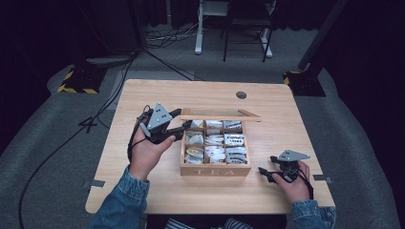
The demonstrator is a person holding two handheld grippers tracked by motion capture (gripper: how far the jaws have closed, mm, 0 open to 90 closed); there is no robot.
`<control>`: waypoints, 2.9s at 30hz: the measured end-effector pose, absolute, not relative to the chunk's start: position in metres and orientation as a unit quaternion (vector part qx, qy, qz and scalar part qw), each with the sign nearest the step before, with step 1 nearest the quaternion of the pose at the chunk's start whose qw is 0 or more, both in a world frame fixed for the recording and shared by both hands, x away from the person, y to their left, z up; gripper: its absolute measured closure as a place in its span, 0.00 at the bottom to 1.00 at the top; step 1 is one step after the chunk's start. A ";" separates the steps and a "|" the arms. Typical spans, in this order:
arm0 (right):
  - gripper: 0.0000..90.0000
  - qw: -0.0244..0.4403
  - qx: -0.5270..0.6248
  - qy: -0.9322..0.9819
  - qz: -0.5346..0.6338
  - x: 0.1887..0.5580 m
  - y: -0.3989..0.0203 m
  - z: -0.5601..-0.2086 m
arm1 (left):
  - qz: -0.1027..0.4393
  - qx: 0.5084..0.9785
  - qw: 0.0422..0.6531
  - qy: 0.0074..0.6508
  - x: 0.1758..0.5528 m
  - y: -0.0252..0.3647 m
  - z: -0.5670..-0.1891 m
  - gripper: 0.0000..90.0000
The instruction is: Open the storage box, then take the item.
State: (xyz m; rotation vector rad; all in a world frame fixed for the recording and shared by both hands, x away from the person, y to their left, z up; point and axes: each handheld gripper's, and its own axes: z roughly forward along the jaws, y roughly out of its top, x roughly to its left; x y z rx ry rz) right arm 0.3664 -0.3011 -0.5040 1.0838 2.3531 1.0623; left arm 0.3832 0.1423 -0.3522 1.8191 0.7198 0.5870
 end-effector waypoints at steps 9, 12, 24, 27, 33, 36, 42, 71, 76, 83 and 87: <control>0.29 0.174 0.391 0.823 0.372 0.359 -0.305 -0.504 | 0.266 0.757 0.517 0.298 0.388 0.145 -0.351 0.65; 0.29 0.175 0.393 0.823 0.372 0.357 -0.306 -0.504 | 0.278 0.754 0.516 0.297 0.388 0.144 -0.350 0.66; 0.29 0.177 0.395 0.822 0.370 0.353 -0.308 -0.504 | 0.291 0.750 0.515 0.296 0.391 0.140 -0.351 0.65; 0.29 0.177 0.394 0.823 0.370 0.353 -0.307 -0.504 | 0.291 0.749 0.516 0.297 0.392 0.140 -0.351 0.65; 0.30 0.178 0.395 0.822 0.369 0.353 -0.307 -0.504 | 0.290 0.750 0.516 0.296 0.392 0.140 -0.351 0.65; 0.37 0.181 0.406 0.815 0.372 0.353 -0.309 -0.503 | 0.286 0.750 0.519 0.295 0.393 0.142 -0.351 0.65; 0.41 0.172 0.423 0.804 0.380 0.353 -0.312 -0.503 | 0.280 0.748 0.523 0.296 0.394 0.142 -0.352 0.64; 0.59 0.101 0.375 0.809 0.442 0.351 -0.281 -0.425 | 0.273 0.759 0.516 0.290 0.393 0.144 -0.352 0.63; 0.60 0.096 0.361 0.814 0.445 0.354 -0.266 -0.420 | 0.273 0.757 0.519 0.290 0.393 0.144 -0.352 0.63; 0.63 0.085 0.344 0.822 0.446 0.361 -0.244 -0.418 | 0.272 0.757 0.519 0.289 0.393 0.144 -0.353 0.63; 0.65 0.080 0.335 0.829 0.440 0.365 -0.234 -0.417 | 0.270 0.757 0.520 0.289 0.393 0.144 -0.353 0.63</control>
